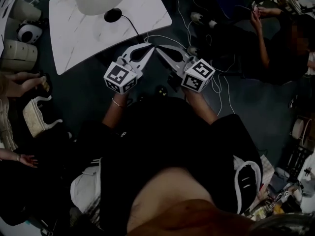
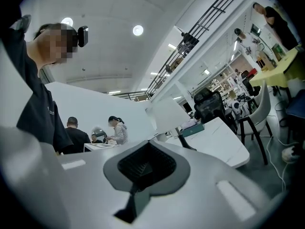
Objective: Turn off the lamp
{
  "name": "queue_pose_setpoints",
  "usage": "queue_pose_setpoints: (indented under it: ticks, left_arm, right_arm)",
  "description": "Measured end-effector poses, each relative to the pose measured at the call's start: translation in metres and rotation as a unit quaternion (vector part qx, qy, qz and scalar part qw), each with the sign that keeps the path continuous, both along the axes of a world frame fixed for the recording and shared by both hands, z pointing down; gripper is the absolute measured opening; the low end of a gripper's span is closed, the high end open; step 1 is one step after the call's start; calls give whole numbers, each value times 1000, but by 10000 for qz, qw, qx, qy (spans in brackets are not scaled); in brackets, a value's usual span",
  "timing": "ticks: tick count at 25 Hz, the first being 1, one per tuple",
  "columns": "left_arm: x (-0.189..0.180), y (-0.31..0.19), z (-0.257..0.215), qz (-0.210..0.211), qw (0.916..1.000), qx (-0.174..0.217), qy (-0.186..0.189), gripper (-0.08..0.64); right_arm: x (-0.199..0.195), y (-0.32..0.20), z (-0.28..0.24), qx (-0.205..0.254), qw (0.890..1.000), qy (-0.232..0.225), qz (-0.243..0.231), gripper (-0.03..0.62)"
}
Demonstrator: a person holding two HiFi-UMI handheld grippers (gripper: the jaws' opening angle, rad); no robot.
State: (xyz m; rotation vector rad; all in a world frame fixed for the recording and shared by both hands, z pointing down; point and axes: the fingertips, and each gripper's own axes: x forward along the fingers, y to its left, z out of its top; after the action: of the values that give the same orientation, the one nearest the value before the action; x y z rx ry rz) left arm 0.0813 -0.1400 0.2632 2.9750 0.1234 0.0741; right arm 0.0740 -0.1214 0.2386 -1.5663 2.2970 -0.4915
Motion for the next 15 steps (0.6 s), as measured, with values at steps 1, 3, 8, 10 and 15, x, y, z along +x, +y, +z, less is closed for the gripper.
queue_pose_setpoints:
  ticks: [1,3,8,10,15]
  left_arm:
    - [1,0,-1,-22,10000,2,-17,6]
    - [1,1,-1,-29,10000,-16,-25,6]
    - [-8,2,2,-84,9999,-48,-116,6]
    - [-13,-1,3,-156,9997,-57,-174,8]
    - [-18,-5,7,-251,9995,-97,-180,6]
  right_arm:
    - [0,2,-1,-15,10000,5,-7,0]
    - [0,5,1,-84,10000,-4,1,0]
    - [-1,7,9,-181,9998,-110,26,0]
    - [-3,6,11,-188,9997,-151,-1,0]
    - [-4,7,16,-226,9994,-278,-1,0]
